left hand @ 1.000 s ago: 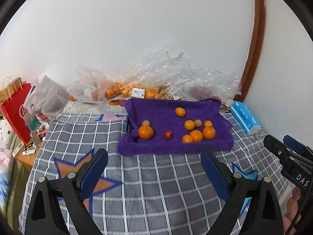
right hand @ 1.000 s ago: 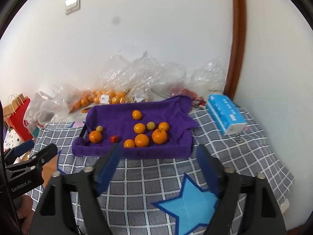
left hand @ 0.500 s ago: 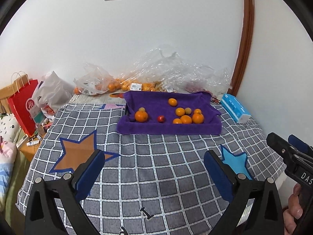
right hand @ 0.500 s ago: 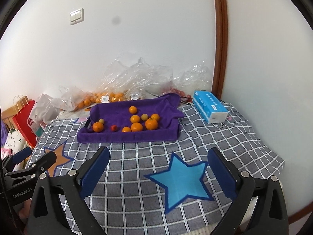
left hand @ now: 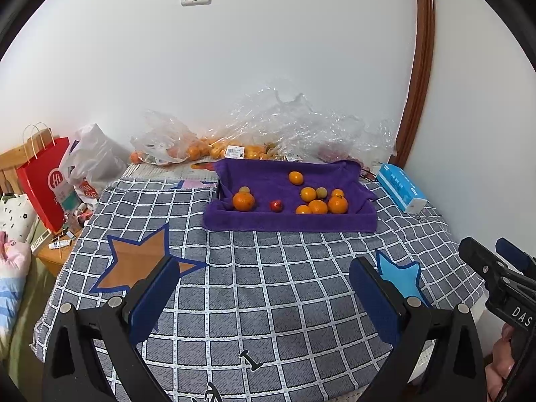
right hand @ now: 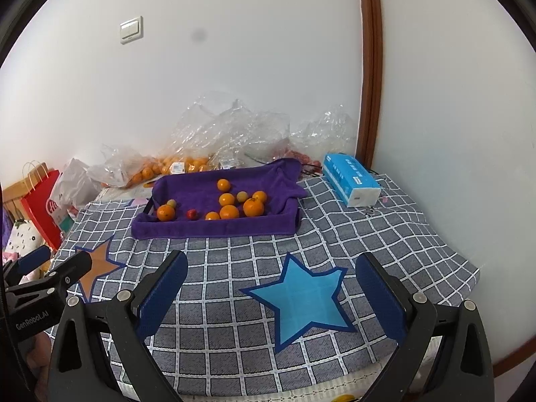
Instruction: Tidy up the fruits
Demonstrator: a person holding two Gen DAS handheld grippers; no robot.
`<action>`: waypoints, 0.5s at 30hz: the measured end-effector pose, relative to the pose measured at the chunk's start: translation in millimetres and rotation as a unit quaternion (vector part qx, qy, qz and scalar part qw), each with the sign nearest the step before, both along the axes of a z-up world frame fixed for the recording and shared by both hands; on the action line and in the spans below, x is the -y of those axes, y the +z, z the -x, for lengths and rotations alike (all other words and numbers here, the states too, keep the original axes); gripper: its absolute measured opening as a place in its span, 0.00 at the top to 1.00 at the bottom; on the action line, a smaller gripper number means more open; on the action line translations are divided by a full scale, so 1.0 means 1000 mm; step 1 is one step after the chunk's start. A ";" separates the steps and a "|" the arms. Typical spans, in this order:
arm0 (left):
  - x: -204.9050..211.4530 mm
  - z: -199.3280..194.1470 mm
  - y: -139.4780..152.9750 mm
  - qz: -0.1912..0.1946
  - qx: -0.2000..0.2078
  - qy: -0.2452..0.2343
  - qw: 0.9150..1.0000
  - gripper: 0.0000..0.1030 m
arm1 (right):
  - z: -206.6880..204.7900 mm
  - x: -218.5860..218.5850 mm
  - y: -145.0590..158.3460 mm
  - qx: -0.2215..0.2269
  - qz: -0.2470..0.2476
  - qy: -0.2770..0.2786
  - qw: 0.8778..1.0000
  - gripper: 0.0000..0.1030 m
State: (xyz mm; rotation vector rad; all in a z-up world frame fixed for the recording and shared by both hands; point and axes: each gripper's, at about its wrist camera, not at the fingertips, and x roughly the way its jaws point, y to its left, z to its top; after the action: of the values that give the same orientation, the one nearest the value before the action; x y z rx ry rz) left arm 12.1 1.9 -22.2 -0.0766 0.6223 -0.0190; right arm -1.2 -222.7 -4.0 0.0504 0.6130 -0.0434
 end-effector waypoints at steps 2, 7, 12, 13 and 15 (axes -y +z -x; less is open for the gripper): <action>0.002 0.001 0.000 -0.004 0.001 0.001 1.000 0.01 | -0.001 0.001 0.000 -0.001 -0.001 0.001 1.000 0.03; 0.007 0.002 0.001 -0.011 0.002 -0.001 1.000 0.01 | 0.000 0.000 -0.001 -0.001 -0.004 0.002 1.000 0.03; 0.008 0.004 0.003 -0.013 0.005 0.000 1.000 0.01 | 0.003 0.001 0.000 0.001 -0.006 0.001 1.000 0.03; 0.008 0.005 0.004 -0.013 0.005 0.000 1.000 0.01 | 0.003 0.001 0.000 0.001 -0.006 0.001 1.000 0.03; 0.008 0.006 0.004 -0.012 0.007 0.001 1.000 0.01 | 0.003 0.001 0.000 0.002 -0.006 0.001 1.000 0.03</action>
State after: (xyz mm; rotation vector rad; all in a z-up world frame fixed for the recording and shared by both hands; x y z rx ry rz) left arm 6.5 -6.2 -17.8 -0.0529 0.6083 -0.0108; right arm -4.3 -223.8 -4.2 0.0609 0.6098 -0.0381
